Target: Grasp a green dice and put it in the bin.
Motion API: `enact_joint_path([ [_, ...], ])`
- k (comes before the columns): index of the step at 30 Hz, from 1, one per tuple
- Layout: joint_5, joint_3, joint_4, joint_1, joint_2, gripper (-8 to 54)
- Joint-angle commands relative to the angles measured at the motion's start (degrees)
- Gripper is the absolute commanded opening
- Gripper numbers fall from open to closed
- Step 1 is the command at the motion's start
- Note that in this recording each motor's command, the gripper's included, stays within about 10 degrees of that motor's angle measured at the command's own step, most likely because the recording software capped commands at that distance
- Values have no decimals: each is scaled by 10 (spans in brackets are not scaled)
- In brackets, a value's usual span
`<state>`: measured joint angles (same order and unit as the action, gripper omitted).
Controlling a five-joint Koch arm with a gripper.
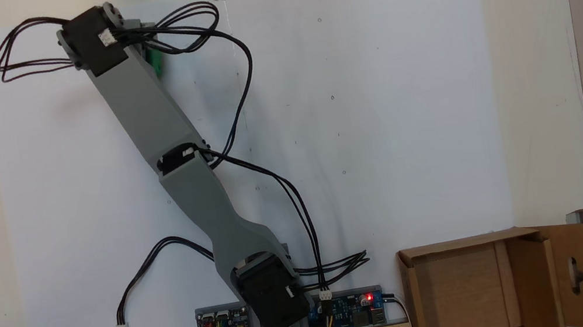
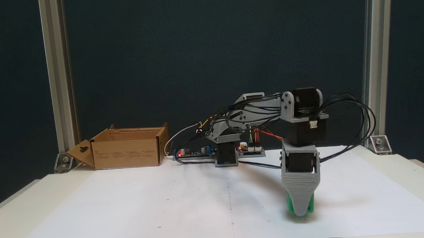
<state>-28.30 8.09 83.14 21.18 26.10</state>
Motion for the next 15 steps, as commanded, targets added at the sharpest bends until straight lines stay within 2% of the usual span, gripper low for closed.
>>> enact_joint_path([
  [1, -41, -46, 76, -4, 47, 116],
  [6, -41, -66, 111, -6, 120, 116],
  [7, -41, -65, 112, -6, 185, 116],
  [8, -41, -62, 112, -6, 206, 116],
  [15, -30, 96, 113, -54, 345, 116],
])
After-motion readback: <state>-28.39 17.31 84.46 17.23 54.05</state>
